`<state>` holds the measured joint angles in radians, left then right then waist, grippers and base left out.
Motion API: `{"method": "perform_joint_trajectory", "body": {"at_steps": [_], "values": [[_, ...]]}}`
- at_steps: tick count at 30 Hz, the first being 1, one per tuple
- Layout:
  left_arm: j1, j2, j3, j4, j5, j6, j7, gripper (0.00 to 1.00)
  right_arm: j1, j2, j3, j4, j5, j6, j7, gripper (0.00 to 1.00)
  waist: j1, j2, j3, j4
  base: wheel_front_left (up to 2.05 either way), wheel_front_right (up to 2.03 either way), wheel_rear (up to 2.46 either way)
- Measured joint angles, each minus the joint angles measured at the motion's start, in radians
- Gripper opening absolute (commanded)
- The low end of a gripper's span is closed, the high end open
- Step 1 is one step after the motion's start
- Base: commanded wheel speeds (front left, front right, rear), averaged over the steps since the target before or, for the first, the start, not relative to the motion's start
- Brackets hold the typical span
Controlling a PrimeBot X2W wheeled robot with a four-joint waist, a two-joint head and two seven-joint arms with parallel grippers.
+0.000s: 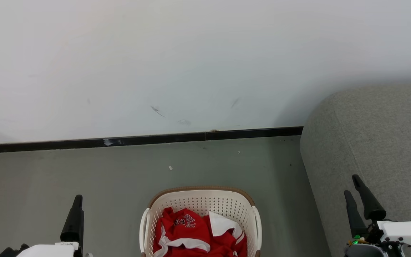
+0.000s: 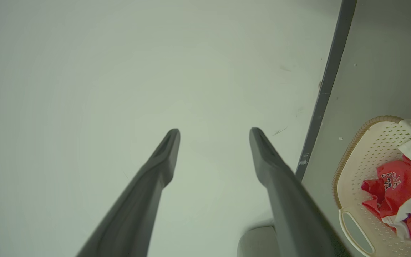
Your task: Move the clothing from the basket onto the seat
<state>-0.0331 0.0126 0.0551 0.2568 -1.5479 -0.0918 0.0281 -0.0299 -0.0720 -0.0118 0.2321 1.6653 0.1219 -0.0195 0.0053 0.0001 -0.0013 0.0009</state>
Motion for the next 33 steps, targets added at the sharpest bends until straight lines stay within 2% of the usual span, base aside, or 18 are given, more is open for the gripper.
{"method": "perform_joint_trajectory", "body": {"at_steps": [9, 17, 25, 33], "values": [[-0.001, 0.025, -0.018, -0.016, 0.078, 0.000, -0.027, 1.00, 0.000, -0.006, 0.016, -0.028, -0.046, 0.000, -0.017, 1.00, 0.0029, 0.0000, -0.003, 0.001, 0.00, 0.00, 0.00], [-0.003, 0.051, -0.042, -0.034, 0.193, -0.007, -0.064, 1.00, 0.000, -0.040, 0.043, -0.057, -0.147, 0.000, -0.046, 1.00, 0.0036, 0.0000, -0.005, 0.002, 0.00, 0.00, 0.00], [-0.020, 0.067, -0.070, -0.055, 0.316, -0.009, -0.093, 1.00, -0.002, -0.082, 0.083, -0.073, -0.285, 0.000, -0.079, 1.00, 0.0008, 0.0000, -0.004, 0.002, 0.00, 0.00, 0.00], [-0.021, 0.095, -0.100, -0.075, 0.494, -0.009, -0.119, 1.00, -0.021, -0.121, 0.114, -0.083, -0.449, 0.001, -0.106, 1.00, -0.0026, 0.0000, 0.000, 0.002, 0.00, 0.00, 0.00]]}}
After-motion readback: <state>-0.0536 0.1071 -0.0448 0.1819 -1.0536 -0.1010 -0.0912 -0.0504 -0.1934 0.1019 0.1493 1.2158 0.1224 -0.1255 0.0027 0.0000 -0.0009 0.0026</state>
